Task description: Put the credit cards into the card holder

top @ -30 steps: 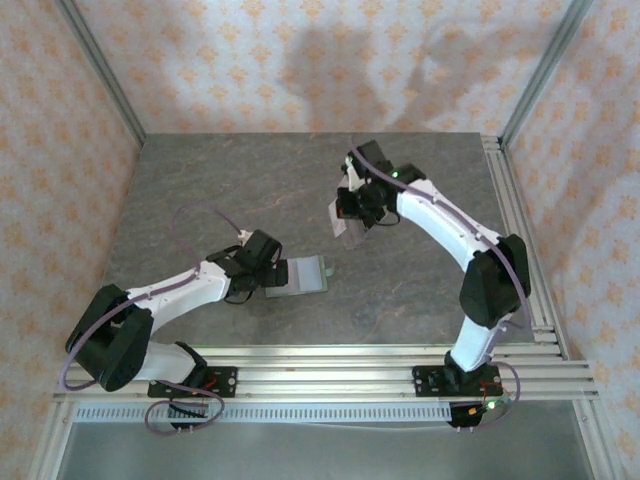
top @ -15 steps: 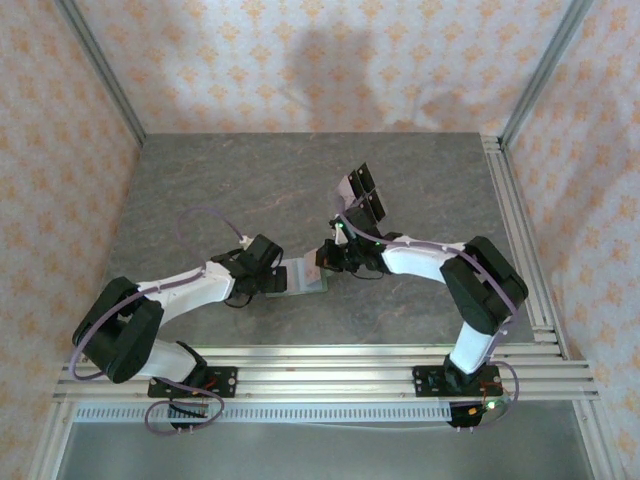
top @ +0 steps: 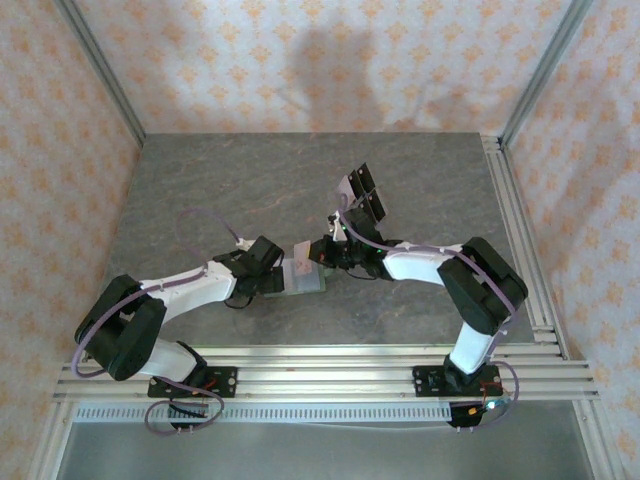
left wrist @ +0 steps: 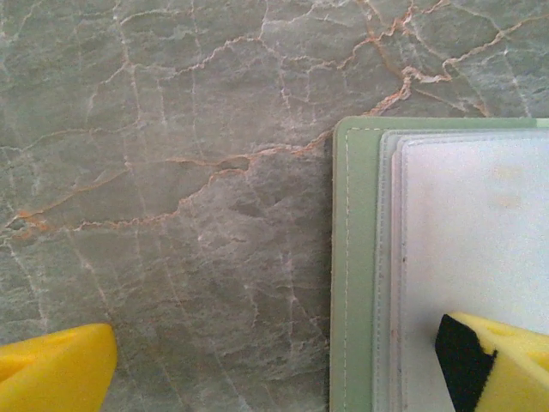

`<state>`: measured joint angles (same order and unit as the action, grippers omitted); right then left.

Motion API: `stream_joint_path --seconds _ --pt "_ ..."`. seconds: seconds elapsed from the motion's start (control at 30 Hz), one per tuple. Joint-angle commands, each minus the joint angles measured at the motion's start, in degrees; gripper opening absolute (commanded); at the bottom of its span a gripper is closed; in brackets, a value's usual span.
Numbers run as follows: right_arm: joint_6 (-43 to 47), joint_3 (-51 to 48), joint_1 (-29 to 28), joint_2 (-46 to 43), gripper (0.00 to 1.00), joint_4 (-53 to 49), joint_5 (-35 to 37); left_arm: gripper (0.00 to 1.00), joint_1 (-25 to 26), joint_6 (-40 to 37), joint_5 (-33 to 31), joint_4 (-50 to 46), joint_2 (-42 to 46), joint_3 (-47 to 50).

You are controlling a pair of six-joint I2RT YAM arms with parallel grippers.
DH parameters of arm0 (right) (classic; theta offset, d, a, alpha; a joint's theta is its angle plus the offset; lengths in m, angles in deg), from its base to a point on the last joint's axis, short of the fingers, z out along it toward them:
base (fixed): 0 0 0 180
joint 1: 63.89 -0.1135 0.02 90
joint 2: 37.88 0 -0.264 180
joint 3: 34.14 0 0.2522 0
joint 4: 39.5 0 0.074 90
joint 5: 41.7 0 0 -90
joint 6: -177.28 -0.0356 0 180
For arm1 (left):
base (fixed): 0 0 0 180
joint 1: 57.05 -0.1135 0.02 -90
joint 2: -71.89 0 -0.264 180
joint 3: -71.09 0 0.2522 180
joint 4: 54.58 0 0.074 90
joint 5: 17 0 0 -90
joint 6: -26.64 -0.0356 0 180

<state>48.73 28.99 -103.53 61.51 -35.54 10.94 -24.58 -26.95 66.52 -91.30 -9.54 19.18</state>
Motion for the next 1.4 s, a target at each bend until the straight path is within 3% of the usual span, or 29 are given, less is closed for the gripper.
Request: stream_joint_path --seconds 0.0,1.37 --pt "-0.8 -1.5 -0.5 1.4 0.0 5.1 -1.1 0.97 0.7 2.1 -2.9 -3.5 0.0 1.1" --pt "-9.0 -8.3 -0.8 9.6 0.0 23.5 -5.9 0.96 1.6 2.7 -3.9 -3.2 -0.4 1.9"
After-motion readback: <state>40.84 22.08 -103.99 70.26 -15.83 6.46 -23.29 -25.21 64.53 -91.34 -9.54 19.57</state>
